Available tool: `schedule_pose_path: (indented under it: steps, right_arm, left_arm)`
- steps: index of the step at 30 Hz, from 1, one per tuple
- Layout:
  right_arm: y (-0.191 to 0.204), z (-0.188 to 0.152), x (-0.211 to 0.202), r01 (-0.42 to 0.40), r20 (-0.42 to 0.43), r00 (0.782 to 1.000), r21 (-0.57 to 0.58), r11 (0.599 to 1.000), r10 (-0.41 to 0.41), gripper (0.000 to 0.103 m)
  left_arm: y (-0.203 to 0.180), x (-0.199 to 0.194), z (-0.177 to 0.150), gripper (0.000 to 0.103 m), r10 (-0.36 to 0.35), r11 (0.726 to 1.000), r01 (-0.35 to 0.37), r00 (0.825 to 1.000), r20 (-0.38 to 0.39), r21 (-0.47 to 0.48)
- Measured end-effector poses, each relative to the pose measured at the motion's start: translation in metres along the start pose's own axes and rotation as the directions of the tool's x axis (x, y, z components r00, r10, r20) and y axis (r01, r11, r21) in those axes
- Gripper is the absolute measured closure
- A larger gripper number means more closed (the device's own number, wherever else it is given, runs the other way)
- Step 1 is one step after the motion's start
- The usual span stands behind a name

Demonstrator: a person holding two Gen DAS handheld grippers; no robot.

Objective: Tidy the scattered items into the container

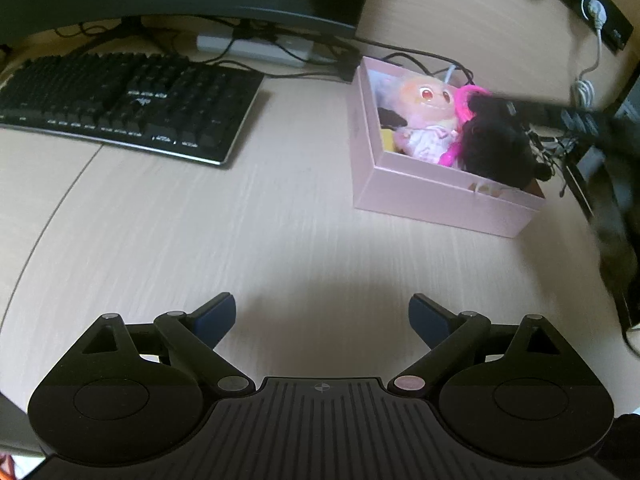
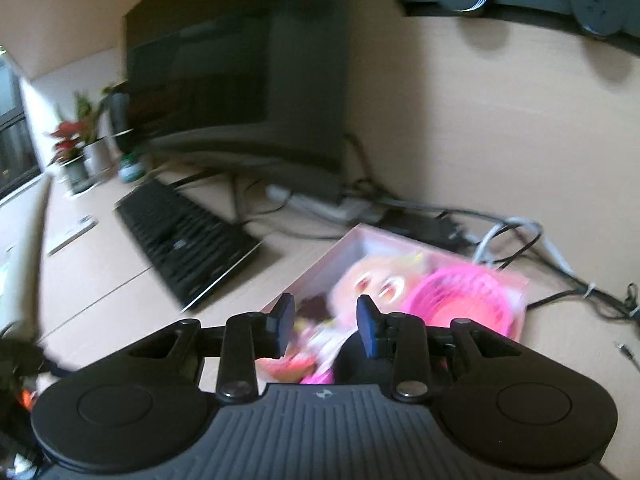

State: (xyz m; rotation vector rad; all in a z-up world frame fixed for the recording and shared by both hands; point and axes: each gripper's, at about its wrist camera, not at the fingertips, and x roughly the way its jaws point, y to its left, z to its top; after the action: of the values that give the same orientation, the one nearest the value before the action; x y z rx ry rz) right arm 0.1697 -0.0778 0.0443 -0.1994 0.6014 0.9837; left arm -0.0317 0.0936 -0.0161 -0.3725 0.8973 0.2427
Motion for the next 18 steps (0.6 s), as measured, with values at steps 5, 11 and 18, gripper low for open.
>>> schedule_pose_path:
  steps: [5, 11, 18]
  right_arm:
    - [-0.025, 0.012, -0.026, 0.054, 0.079, 0.995, 0.066, 0.996, -0.059, 0.055]
    - [-0.029, -0.022, -0.054, 0.068, 0.006, 0.998, 0.052, 0.996, -0.068, 0.053]
    - [-0.003, -0.09, -0.015, 0.016, -0.228, 0.974, 0.02, 1.0, -0.011, 0.072]
  left_arm:
    - [-0.008, 0.0, 0.002, 0.006, -0.019, 1.0, 0.018, 1.0, 0.011, 0.02]
    - [-0.029, 0.008, 0.008, 0.006, -0.055, 0.995, 0.054, 0.999, 0.003, 0.082]
    - [-0.034, 0.014, 0.006, 0.006, -0.056, 0.995, 0.057, 0.998, -0.014, 0.083]
